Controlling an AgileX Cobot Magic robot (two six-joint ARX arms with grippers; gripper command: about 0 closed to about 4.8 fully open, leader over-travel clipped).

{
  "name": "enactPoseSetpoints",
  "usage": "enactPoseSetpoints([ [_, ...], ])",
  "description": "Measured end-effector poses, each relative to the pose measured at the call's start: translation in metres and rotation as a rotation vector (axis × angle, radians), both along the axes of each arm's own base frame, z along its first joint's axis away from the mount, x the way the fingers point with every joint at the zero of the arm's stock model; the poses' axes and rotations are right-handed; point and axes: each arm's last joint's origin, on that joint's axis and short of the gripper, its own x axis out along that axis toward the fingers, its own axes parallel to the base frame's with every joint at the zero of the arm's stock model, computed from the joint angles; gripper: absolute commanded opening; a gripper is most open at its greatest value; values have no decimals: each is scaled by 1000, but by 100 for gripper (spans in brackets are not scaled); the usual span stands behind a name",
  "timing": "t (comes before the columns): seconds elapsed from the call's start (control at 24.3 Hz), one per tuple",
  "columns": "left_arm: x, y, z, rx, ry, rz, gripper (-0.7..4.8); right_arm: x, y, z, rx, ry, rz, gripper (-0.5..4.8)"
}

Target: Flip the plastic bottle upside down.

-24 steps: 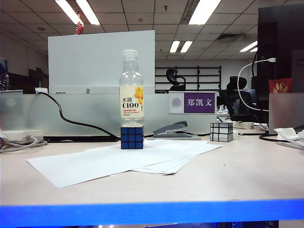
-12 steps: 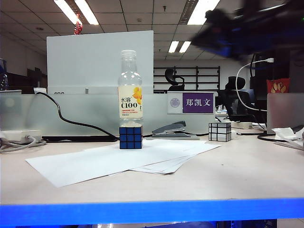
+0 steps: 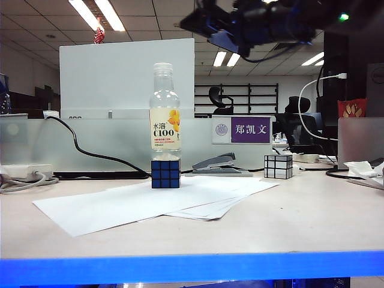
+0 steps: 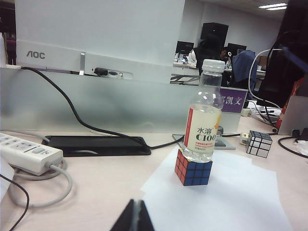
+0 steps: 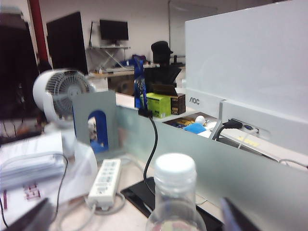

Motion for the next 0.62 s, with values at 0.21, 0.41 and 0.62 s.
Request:
enactPoseSetpoints([
  [0.21,0,0,1,0,-6,3,-5,15,24,1,-125,-68,5,479],
  [0.41,0,0,2,-1,-24,7,-5,29,38,-13,-179,-51,-28,479],
  [0.62,-1,0,3,-2,-32,8,-5,33,47,-20,-220,-66,-149,479],
])
